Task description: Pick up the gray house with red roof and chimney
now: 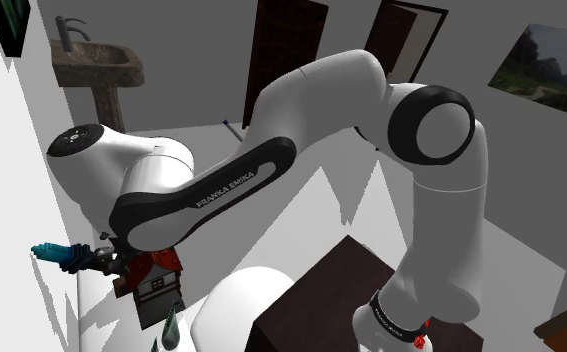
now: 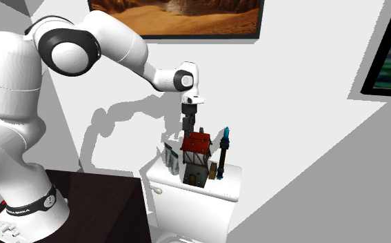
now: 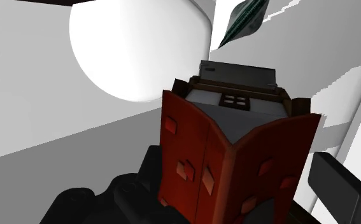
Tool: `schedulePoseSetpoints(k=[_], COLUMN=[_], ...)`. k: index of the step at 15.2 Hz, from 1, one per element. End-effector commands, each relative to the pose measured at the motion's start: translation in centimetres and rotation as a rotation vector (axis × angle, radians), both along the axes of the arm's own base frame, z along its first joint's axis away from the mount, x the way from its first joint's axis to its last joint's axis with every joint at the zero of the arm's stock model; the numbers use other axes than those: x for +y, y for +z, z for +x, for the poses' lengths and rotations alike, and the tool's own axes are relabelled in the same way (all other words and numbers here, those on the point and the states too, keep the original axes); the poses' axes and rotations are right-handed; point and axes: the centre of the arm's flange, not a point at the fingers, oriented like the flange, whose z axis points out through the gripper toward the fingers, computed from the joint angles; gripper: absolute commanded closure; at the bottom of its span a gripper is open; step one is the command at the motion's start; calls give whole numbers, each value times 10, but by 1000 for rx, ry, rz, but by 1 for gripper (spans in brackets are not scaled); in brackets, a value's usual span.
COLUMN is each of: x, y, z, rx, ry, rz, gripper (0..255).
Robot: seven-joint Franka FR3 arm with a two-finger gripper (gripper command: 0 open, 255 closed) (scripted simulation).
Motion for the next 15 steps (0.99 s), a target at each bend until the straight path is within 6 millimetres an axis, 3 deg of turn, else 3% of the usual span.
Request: schedulePoseSetpoints(k=[1,2,3,12,15], x=[-1,-1,-1,-1,-1], y=[-6,-6,-6,-6,10], z=[0,0,0,0,0], rx=[0,0,0,0,0], ry=[0,0,0,0,0], rz=[0,0,0,0,0], gripper=[0,0,255,255,255])
